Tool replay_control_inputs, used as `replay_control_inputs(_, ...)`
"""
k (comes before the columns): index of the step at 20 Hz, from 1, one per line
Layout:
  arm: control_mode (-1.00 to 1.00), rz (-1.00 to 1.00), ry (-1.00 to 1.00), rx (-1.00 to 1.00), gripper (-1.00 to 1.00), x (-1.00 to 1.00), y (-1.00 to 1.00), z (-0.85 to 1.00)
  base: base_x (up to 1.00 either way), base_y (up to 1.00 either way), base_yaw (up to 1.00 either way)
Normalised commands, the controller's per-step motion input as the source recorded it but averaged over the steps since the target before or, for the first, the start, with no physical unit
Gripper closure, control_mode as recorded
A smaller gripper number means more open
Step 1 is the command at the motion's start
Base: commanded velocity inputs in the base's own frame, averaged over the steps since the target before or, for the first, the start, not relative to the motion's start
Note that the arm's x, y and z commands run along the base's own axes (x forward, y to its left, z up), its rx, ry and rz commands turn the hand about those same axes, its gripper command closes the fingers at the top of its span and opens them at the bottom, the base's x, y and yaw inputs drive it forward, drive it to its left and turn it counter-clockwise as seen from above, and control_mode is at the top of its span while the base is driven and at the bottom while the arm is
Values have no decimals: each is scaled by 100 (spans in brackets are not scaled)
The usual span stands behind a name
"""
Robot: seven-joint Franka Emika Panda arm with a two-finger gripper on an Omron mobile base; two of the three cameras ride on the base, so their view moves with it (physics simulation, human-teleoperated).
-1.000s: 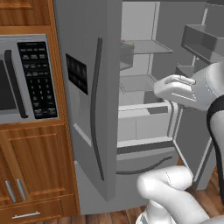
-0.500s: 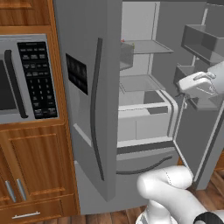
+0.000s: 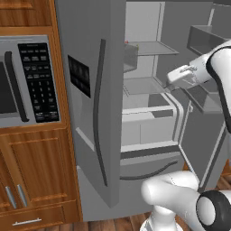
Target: Take the lemon wedge from the fridge and place it on the plate with fish on the dining counter.
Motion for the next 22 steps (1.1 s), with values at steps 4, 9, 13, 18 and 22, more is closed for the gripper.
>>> replay_control_inputs(4, -100, 5, 0, 0, -100, 100, 37, -22, 0, 0, 0)
replay_control_inputs(9, -100, 2, -6, 0, -100, 97, 52, -19, 0, 0, 0)
replay_control_inputs(13, -100, 8, -11, 4, -100, 59, 56, -18, 0, 0, 0)
replay_control_inputs(18, -100, 21, -22, 5, -100, 10, 85, -13, 0, 0, 0)
replay_control_inputs(22, -100, 31, -30, 0, -100, -12, 100, -7, 0, 0, 0)
